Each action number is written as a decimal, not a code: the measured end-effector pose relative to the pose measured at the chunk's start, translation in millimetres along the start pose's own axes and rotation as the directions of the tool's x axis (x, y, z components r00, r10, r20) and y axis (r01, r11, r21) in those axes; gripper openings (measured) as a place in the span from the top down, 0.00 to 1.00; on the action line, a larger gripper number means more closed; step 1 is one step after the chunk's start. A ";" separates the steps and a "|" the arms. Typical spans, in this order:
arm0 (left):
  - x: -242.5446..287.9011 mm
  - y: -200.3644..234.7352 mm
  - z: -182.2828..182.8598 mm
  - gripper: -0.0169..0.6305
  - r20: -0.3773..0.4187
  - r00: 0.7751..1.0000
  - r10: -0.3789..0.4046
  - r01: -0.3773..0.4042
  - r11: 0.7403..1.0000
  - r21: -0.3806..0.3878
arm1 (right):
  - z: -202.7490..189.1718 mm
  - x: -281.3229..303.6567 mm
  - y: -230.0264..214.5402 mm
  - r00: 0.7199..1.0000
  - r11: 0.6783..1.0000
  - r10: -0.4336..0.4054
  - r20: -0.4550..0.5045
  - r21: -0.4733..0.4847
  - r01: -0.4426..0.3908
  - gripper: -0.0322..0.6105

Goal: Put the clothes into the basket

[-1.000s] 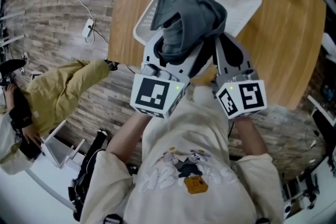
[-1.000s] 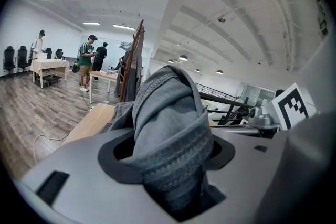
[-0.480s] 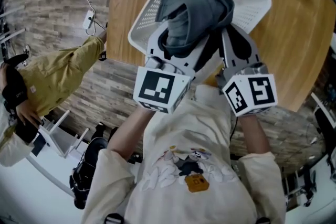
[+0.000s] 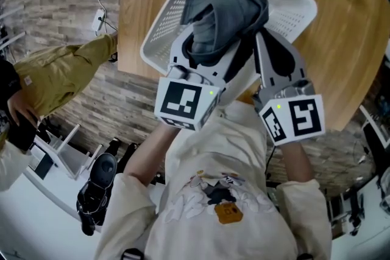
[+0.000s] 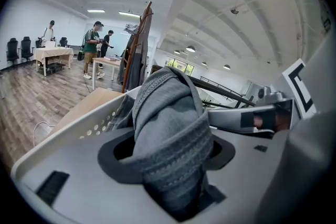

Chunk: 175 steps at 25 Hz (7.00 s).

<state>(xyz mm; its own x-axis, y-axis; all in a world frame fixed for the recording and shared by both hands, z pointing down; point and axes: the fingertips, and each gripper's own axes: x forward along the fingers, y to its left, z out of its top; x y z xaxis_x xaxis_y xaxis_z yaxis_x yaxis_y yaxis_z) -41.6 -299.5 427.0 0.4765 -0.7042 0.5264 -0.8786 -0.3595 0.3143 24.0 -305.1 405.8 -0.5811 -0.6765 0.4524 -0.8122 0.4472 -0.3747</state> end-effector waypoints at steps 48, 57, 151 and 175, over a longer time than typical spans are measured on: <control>72.8 31.6 -71.5 0.27 -0.247 0.968 0.042 -0.023 0.997 0.080 | -5.1 3.4 -27.5 0.999 1.000 -0.003 -0.045 0.000 0.003 0.91; 55.5 22.6 -28.3 0.22 -0.133 0.990 0.038 -0.027 0.996 0.082 | 3.9 1.7 -27.2 0.999 1.000 -0.006 -0.034 -0.005 0.006 0.91; -234.9 -83.6 13.3 0.97 0.190 0.979 -0.079 0.065 0.995 0.080 | 4.0 -156.2 162.0 0.975 0.974 -0.062 0.212 -0.200 0.105 0.91; -261.9 -138.9 -19.5 0.97 0.200 0.980 -0.002 -0.003 1.000 0.026 | -2.3 -229.2 161.3 0.970 0.981 0.023 0.244 -0.192 0.025 0.91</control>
<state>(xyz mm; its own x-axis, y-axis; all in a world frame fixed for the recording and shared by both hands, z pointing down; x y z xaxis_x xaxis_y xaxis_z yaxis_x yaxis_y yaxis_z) -43.8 -53.1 260.9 0.4621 -0.8116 0.3575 -0.8808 -0.3730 0.2918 26.1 -76.5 243.5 -0.5695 -0.7883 0.2330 -0.8213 0.5341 -0.2005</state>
